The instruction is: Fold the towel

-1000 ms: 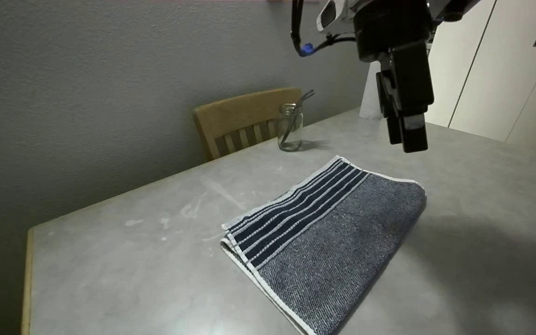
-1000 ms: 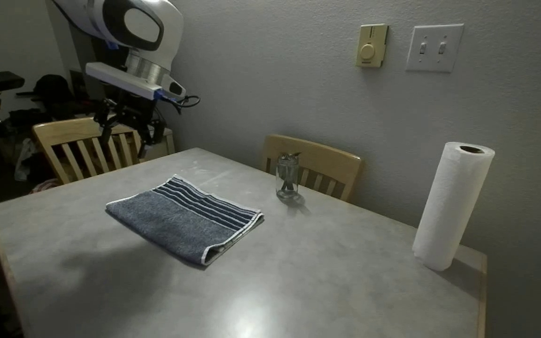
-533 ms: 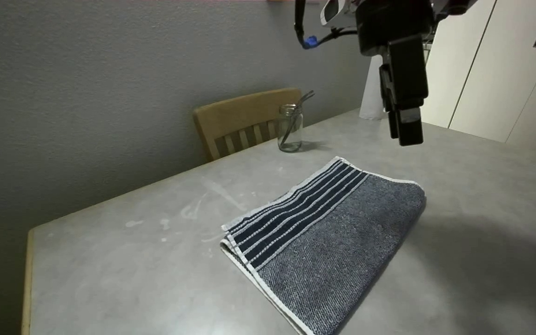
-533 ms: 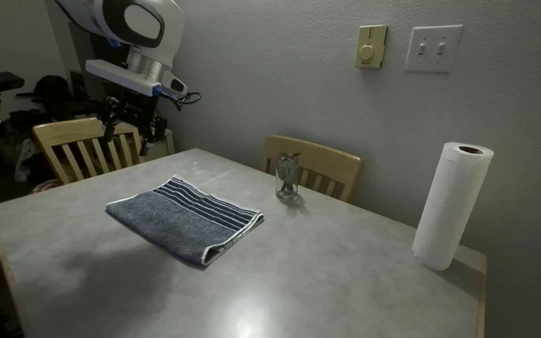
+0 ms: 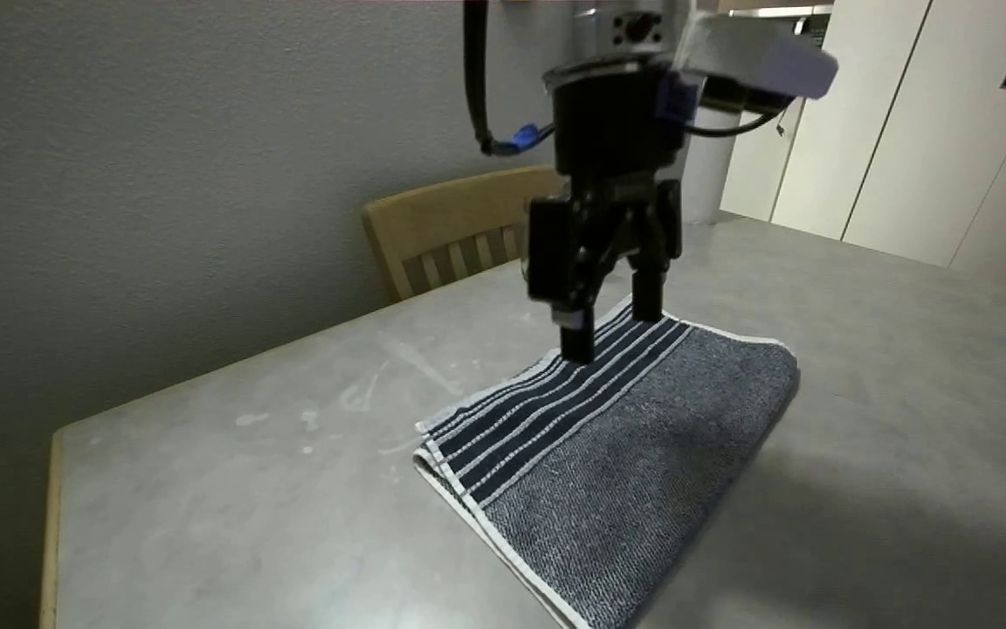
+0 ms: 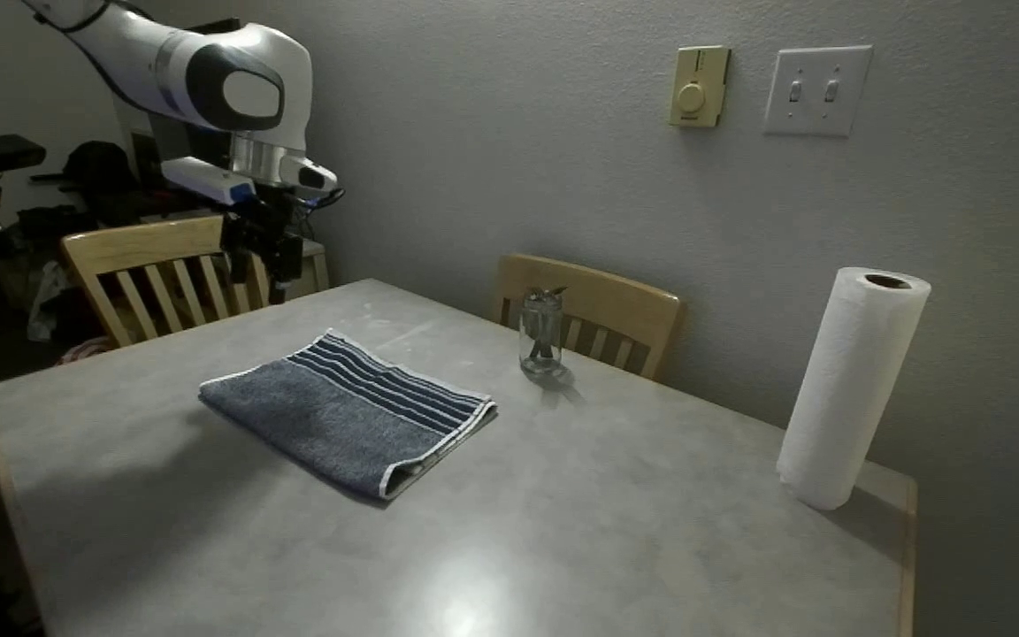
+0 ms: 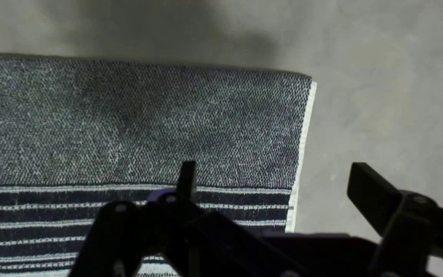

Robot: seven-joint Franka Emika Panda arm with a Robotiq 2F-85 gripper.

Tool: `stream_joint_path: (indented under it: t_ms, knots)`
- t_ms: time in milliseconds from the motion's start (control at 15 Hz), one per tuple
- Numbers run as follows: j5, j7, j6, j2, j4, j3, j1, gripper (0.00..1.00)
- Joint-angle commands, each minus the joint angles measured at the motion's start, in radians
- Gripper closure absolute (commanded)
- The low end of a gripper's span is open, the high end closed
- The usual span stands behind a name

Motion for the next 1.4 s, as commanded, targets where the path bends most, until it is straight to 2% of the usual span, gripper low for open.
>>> stream_joint_path:
  t_ms: [0, 333, 533, 867, 1067, 1133, 1333]
  knots:
    - [-0.015, 0.027, 0.018, 0.024, 0.012, 0.008, 0.008, 0.00]
    - [-0.026, 0.050, 0.039, 0.072, 0.046, 0.007, 0.027, 0.00]
    - [-0.060, 0.158, 0.056, 0.122, 0.094, -0.012, 0.064, 0.00]
    - [-0.188, 0.402, 0.050, 0.269, 0.248, -0.055, 0.173, 0.00]
    - [-0.198, 0.426, 0.016, 0.346, 0.327, -0.057, 0.206, 0.00]
    - [-0.178, 0.413, 0.049, 0.294, 0.260, -0.047, 0.194, 0.00]
    - [-0.180, 0.417, 0.046, 0.344, 0.305, -0.052, 0.208, 0.00]
